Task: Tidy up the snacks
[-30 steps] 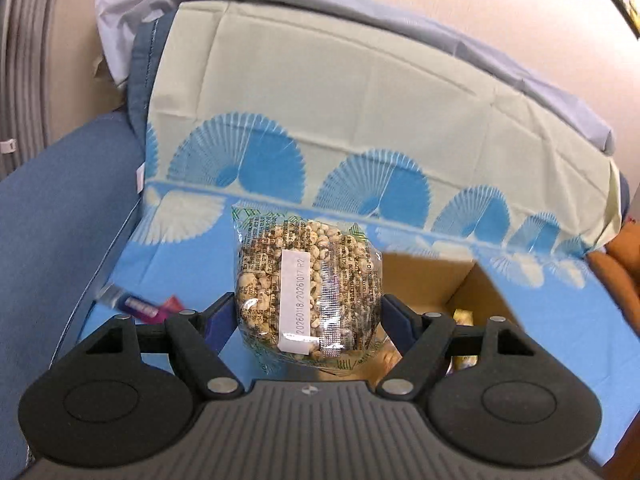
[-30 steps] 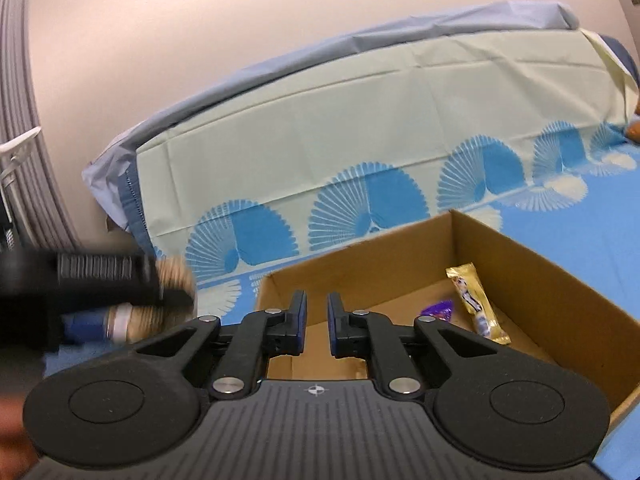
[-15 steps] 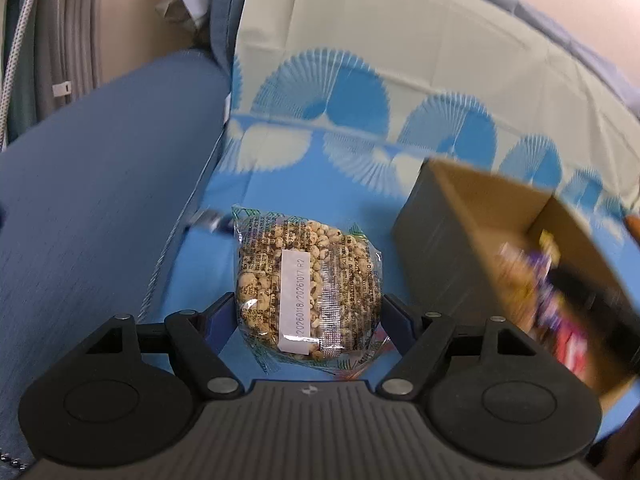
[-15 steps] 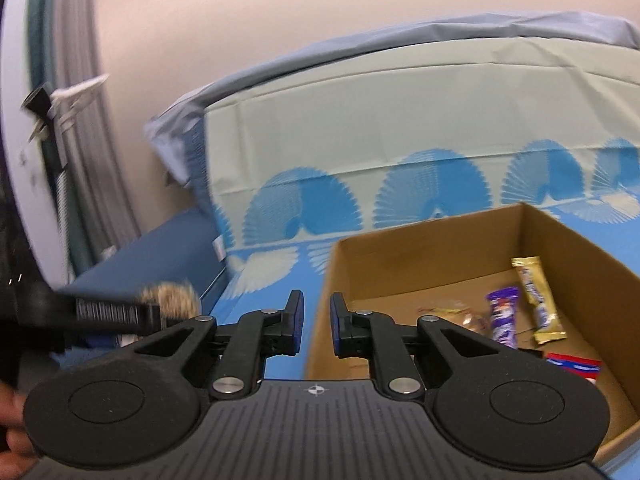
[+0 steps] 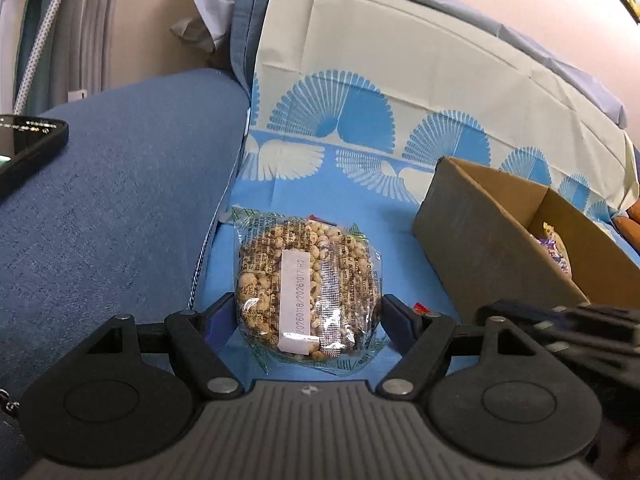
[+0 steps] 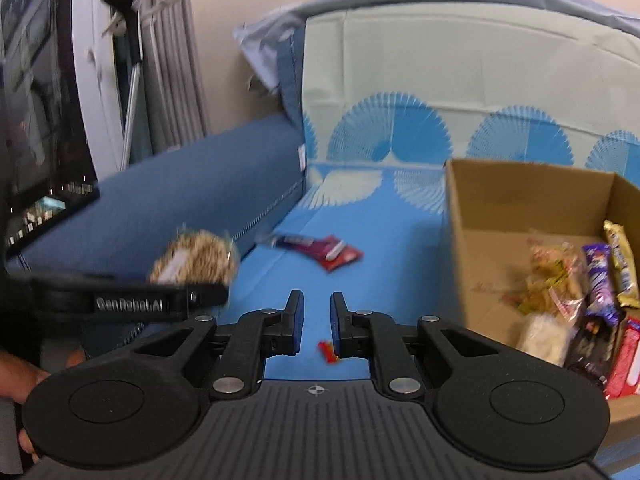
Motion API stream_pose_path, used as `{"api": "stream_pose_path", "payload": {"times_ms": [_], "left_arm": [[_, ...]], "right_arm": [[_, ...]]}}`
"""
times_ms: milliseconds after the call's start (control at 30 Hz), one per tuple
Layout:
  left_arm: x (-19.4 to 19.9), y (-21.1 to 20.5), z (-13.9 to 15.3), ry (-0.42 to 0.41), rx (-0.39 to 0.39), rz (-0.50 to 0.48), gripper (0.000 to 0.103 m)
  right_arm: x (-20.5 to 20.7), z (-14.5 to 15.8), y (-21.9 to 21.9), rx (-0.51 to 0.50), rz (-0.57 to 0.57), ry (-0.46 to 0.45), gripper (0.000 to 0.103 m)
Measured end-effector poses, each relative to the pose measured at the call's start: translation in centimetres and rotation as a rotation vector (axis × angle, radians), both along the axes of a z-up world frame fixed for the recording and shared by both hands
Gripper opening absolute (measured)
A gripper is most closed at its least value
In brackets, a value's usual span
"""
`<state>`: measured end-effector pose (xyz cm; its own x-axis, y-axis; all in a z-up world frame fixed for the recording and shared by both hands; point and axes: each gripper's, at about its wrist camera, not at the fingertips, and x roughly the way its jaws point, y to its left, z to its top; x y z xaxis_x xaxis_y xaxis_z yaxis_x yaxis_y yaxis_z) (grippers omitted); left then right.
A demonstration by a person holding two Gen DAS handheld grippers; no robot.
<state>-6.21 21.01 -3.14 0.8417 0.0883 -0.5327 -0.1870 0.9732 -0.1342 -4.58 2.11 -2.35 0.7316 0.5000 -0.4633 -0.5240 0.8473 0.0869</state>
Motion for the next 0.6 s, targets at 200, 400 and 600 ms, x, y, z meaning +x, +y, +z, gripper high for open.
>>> {"api": "stream_pose_path", "payload": {"times_ms": [200,400,600], "left_arm": [[-0.4,0.6,0.4,-0.045,-0.043,-0.007,0.081],[-0.6,1.2,0.6,-0.073,-0.085,-0.024,0.081],[-0.6,1.4,0.6,-0.084,-0.094,-0.032,0.081]], "right_arm": [[2.3,-2.6,3.2,-0.096,-0.099,0.077,0.04],[6.4,-5.9,5.6,-0.155,-0.275,0.174,0.056],[8.1,-7.7,6.4,-0.198,-0.293,0.188,0.026]]}}
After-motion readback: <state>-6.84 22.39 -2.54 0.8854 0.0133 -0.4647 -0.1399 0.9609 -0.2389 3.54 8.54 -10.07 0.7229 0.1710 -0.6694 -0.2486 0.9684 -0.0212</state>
